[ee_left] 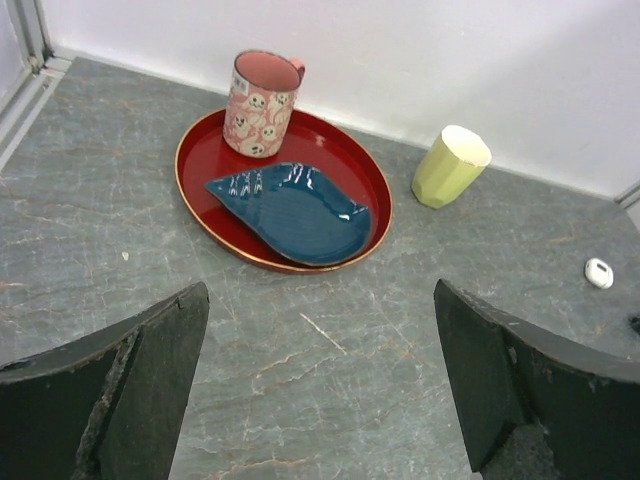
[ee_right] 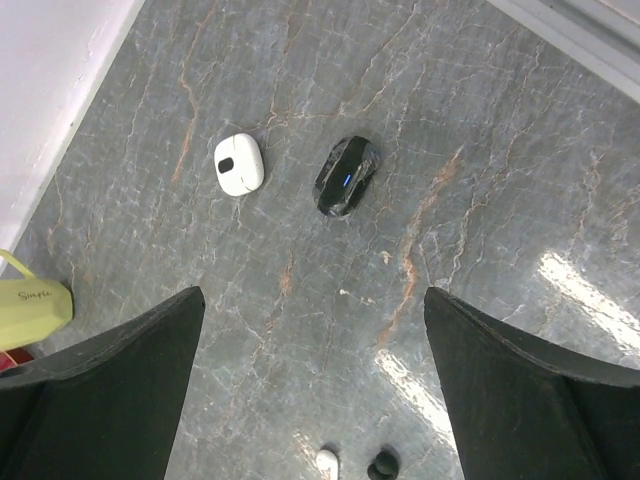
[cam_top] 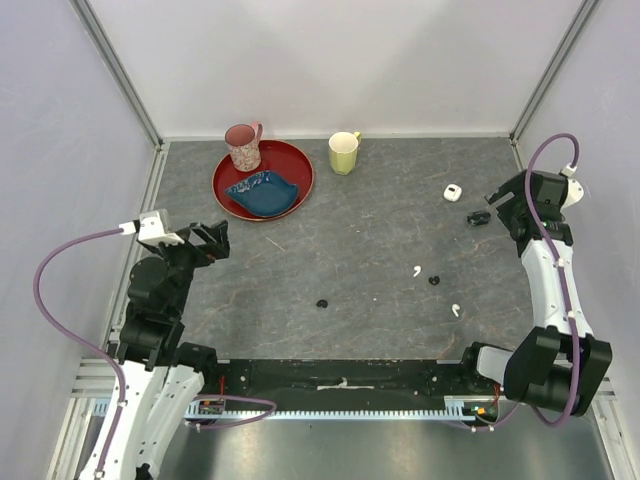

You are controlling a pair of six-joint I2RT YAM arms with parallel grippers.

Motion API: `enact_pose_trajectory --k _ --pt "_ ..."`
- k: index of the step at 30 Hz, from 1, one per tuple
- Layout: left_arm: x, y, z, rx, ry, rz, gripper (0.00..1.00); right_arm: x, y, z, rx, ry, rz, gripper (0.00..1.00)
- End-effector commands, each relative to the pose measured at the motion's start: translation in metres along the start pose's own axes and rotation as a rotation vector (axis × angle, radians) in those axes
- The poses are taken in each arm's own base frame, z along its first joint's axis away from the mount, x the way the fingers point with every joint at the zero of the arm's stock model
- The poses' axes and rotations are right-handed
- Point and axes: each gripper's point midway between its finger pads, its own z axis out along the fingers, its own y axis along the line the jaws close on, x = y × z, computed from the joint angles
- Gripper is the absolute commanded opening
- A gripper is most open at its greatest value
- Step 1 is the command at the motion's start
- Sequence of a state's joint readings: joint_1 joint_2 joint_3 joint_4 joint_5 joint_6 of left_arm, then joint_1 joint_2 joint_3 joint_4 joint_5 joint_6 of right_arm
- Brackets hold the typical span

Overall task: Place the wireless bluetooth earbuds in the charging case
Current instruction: Pick up the charging case at the center of the board.

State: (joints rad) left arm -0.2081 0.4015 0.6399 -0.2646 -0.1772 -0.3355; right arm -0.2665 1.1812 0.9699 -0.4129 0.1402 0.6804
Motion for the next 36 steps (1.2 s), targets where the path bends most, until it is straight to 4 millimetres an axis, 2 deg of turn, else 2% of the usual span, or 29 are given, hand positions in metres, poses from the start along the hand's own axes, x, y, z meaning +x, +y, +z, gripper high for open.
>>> enact_pose_trajectory --k 1,5,7,11,18,24,36 --pt "0.016 -0.006 0.007 0.039 0.096 0.053 1.00 -0.023 0.015 0.006 0.000 -0.044 0.098 0.98" --pt "0.040 -0.014 0.014 0.083 0.223 0.060 0.98 -0.009 0.017 0.017 -0.015 0.025 0.077 0.98" --pt "0.043 -0.016 0.015 0.091 0.239 0.059 0.98 -0.005 0.012 0.019 0.002 0.033 0.070 0.98" --pt "0.044 -0.015 0.018 0.086 0.240 0.057 0.98 0.001 -0.004 0.021 0.051 0.030 0.079 0.98" --pt "0.049 -0.021 0.021 0.125 0.274 0.043 0.98 0.005 -0.007 0.024 0.065 0.061 0.048 0.98" --pt "0.051 -0.019 0.020 0.118 0.276 0.044 0.98 0.006 -0.021 0.031 0.154 0.074 0.059 0.98" --pt "0.053 -0.014 0.020 0.095 0.282 0.045 0.98 0.019 -0.023 0.047 0.218 0.188 0.055 0.98"
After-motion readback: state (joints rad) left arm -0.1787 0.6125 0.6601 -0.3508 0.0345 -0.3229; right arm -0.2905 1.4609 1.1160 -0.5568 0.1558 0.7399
